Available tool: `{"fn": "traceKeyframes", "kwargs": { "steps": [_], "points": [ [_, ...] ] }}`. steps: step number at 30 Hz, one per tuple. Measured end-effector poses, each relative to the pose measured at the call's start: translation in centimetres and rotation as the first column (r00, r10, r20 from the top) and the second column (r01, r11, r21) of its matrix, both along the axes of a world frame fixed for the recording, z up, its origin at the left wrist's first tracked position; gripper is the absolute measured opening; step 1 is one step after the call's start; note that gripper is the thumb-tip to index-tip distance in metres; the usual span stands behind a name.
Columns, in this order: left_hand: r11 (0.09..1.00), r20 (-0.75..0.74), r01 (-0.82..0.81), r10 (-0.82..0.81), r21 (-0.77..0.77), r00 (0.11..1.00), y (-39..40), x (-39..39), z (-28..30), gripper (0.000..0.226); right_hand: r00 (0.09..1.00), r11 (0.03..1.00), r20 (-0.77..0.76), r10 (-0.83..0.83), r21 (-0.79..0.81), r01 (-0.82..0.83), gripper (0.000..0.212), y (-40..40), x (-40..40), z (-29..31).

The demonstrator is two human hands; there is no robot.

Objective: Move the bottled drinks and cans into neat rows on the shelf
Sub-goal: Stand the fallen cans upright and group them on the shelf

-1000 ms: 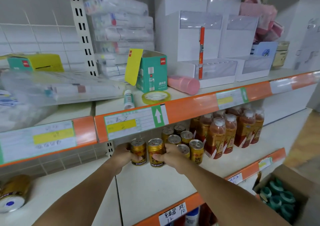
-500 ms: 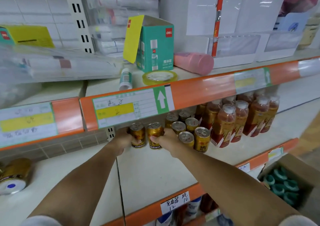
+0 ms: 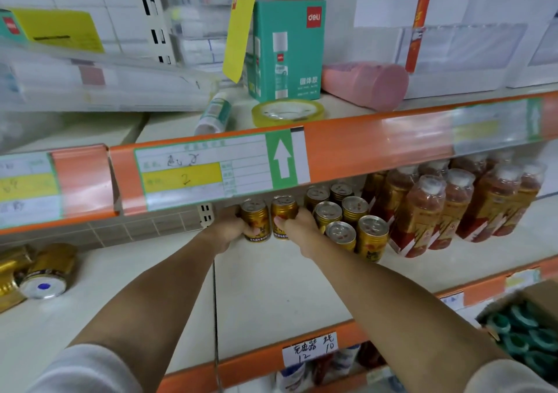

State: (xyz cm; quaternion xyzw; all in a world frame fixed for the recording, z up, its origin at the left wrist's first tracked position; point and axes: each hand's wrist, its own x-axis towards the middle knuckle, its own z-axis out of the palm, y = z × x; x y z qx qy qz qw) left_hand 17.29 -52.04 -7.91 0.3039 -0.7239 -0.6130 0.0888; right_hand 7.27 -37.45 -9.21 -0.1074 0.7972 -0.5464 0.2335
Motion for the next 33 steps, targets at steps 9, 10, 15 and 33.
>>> {"fn": "traceKeyframes", "kwargs": {
  "steps": [9,10,15,33],
  "points": [
    [1.0,-0.001,-0.011,0.011,0.005,1.0,0.3,-0.6,0.2,0.073,0.994,0.999,-0.095,0.047,0.017,-0.046,0.059,-0.9,-0.8,-0.1],
    [1.0,-0.006,-0.012,0.012,0.0,1.0,0.3,-0.7,0.1,0.073,0.993,0.999,-0.109,0.045,0.02,-0.043,0.058,-0.9,-0.8,-0.2],
    [1.0,-0.021,-0.005,0.005,-0.015,1.0,0.0,-0.7,-0.1,0.064,0.987,0.997,-0.143,0.068,0.032,-0.064,0.065,-0.8,-0.9,-0.7],
    [0.998,-0.017,-0.058,0.058,-0.031,0.998,0.0,-1.0,-1.2,0.077,0.959,0.999,-0.281,0.032,0.04,-0.021,0.058,-0.9,-0.3,-2.4]
  ]
}}
